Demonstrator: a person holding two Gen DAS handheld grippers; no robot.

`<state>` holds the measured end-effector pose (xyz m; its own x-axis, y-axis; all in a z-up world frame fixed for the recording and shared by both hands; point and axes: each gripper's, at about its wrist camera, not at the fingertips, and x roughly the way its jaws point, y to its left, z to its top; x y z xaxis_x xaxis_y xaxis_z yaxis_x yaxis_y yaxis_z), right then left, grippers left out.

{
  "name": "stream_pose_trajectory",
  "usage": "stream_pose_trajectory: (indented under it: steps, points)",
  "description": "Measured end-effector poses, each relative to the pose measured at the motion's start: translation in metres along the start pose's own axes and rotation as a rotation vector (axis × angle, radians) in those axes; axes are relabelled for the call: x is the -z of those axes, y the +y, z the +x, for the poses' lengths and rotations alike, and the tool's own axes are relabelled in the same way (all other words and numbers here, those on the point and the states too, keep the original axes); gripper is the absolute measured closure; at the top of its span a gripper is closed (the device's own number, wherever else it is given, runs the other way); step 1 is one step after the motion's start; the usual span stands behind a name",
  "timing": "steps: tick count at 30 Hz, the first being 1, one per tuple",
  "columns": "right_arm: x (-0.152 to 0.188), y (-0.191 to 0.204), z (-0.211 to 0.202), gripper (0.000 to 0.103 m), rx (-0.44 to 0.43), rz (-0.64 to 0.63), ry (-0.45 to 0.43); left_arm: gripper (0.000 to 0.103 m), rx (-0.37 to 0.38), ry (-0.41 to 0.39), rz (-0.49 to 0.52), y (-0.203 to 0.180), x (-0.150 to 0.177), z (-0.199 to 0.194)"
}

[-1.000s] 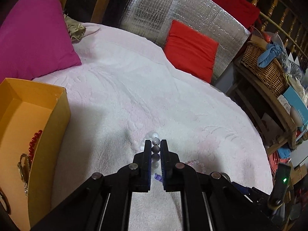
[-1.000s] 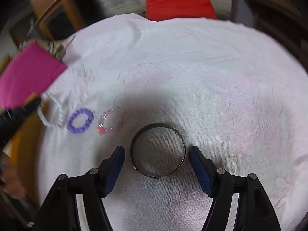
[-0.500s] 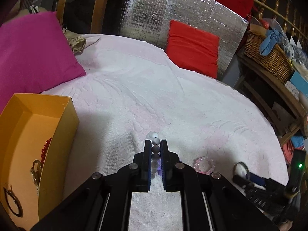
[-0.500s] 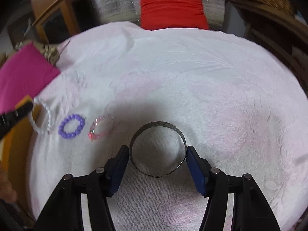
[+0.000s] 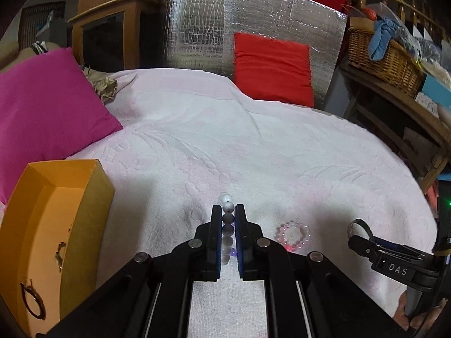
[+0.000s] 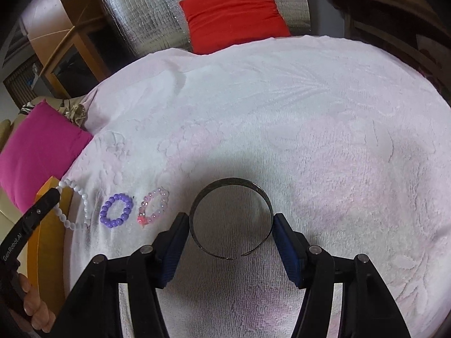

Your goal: Organize jewelry

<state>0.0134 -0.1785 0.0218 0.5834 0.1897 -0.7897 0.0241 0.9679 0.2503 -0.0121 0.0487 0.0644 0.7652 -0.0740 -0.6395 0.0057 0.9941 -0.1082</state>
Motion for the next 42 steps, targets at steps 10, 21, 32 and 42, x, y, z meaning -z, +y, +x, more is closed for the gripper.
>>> stream_pose_trajectory:
  steps: [10, 21, 32, 42]
  points:
    - [0.001, -0.001, -0.006, 0.039, -0.016, 0.017, -0.021, 0.094, -0.078, -0.016, 0.026, -0.003, 0.002, -0.007]
    - [0.006, 0.011, -0.015, 0.039, -0.053, 0.009, -0.035, 0.094, -0.147, -0.049, 0.028, -0.002, 0.007, -0.028]
    - [0.012, 0.016, -0.015, 0.039, -0.055, 0.010, -0.031, 0.094, -0.195, -0.037, 0.025, 0.004, 0.016, -0.031]
    - [0.010, 0.012, 0.003, 0.039, -0.010, 0.012, 0.024, 0.094, -0.218, 0.022, 0.029, 0.010, 0.018, -0.011]
